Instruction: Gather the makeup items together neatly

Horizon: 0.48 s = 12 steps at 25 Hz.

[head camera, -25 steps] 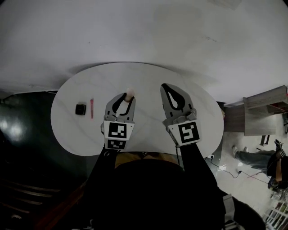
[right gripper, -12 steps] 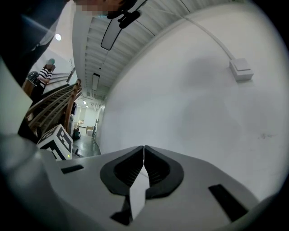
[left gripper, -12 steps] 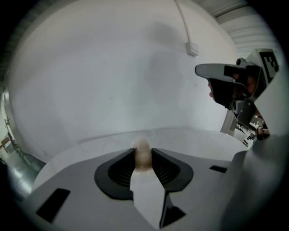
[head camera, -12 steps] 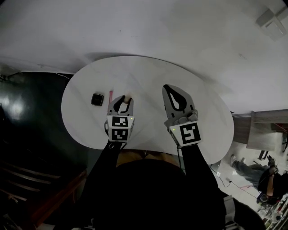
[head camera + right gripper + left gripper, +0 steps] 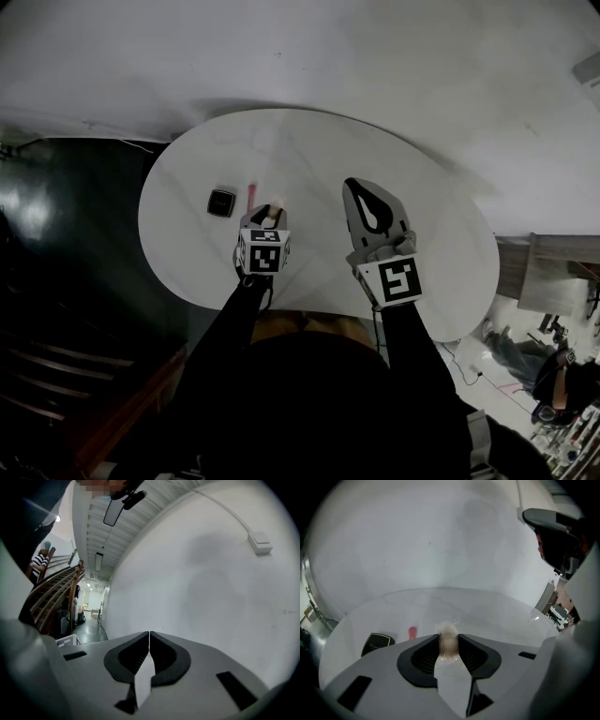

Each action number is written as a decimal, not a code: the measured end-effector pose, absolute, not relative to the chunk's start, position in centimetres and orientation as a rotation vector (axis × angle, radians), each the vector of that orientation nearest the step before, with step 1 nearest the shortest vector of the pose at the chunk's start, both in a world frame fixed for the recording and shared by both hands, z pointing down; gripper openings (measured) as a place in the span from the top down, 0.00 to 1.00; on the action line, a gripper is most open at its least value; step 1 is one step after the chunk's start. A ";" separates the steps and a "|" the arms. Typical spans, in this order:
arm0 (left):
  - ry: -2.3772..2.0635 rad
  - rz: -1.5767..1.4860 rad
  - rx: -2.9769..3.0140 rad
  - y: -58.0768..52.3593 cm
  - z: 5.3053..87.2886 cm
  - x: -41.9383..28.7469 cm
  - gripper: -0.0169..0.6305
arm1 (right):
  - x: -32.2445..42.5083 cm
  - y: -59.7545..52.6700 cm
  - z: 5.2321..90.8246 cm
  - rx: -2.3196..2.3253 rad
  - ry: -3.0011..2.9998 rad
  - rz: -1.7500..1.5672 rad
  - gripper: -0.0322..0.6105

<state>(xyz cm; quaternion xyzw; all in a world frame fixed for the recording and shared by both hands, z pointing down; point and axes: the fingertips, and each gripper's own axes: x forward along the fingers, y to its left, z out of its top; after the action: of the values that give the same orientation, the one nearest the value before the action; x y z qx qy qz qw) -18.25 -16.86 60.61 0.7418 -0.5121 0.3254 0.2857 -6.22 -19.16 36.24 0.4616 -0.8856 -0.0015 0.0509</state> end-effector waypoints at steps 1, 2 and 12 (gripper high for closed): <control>-1.372 0.871 1.968 -16.9 61.0 -18.4 0.75 | -6.3 -19.2 36.4 1.407 -2.690 0.001 0.91; -1.372 0.871 1.955 -17.0 61.4 -18.6 0.75 | -6.4 -19.2 36.5 1.410 -2.683 0.004 0.91; -1.335 0.936 1.925 -16.6 63.8 -18.9 0.70 | -7.1 -18.9 36.9 1.441 -2.658 0.007 0.91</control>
<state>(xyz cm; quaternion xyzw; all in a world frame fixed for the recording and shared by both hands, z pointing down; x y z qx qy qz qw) -18.92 -16.62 63.76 0.7267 -0.5042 0.3534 0.3046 -7.10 -18.86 36.87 0.4759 -0.8775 0.0025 0.0588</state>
